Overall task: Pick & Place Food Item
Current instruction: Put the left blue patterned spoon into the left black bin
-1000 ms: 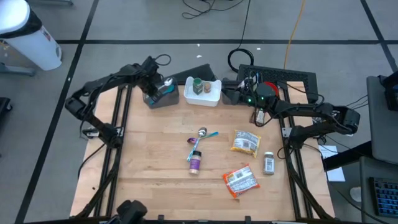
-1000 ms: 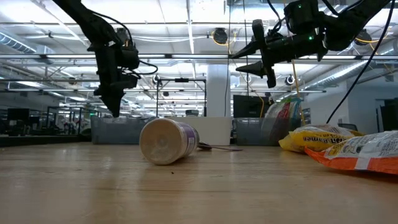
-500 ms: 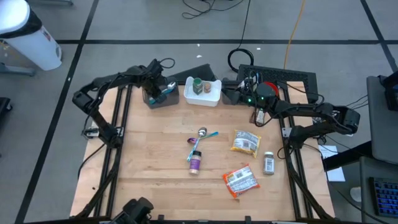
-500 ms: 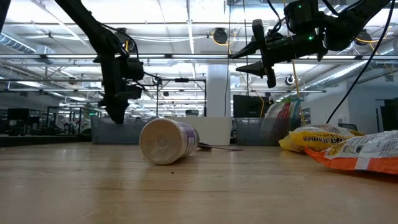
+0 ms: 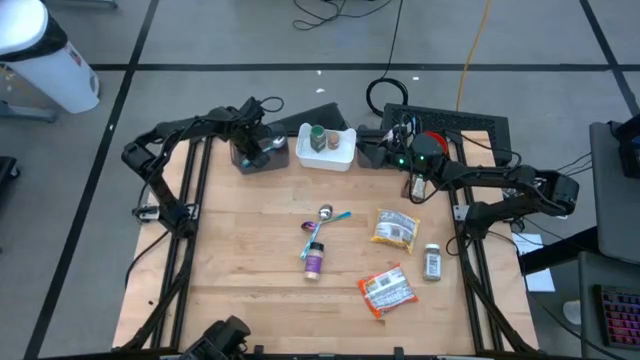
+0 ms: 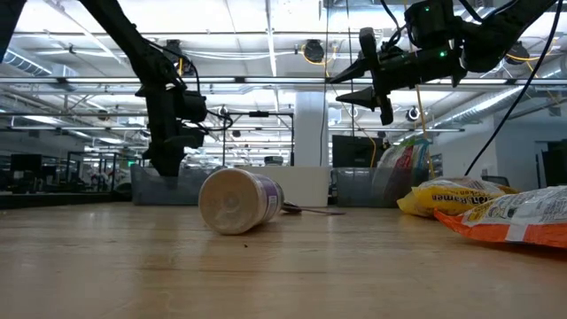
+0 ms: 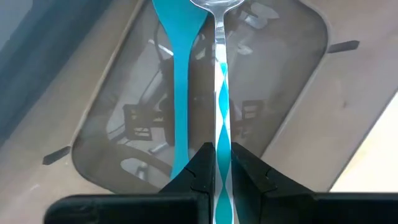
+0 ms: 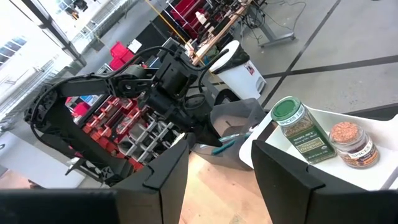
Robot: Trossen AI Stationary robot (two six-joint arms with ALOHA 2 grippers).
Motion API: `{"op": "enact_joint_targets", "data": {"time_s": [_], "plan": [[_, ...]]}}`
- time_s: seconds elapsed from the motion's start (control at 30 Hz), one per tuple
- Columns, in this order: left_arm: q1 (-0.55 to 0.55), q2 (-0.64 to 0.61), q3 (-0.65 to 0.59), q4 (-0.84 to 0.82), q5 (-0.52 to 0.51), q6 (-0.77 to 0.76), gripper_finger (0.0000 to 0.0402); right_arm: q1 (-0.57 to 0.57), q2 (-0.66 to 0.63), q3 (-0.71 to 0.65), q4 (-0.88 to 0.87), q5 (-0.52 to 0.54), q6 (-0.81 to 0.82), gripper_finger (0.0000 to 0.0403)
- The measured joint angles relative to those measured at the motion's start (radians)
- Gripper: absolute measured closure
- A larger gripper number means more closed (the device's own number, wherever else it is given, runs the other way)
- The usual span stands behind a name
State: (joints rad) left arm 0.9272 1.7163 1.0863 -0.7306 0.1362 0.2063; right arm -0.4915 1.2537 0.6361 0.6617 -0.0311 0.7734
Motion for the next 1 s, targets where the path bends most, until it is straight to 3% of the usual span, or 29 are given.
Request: {"op": "enact_joint_targets", "data": {"time_s": [0.73, 1.0], "plan": [[-0.027, 0.001, 0.0, -0.028, -0.014, 0.05, 0.0371, 0.0, 0.0, 0.0, 0.0, 0.0, 0.003, 0.0234], [-0.028, 0.072, 0.0, -0.02, -0.02, 0.028, 0.0371, 0.002, 0.0, 0.0, 0.0, 0.0, 0.016, 0.0234]]}}
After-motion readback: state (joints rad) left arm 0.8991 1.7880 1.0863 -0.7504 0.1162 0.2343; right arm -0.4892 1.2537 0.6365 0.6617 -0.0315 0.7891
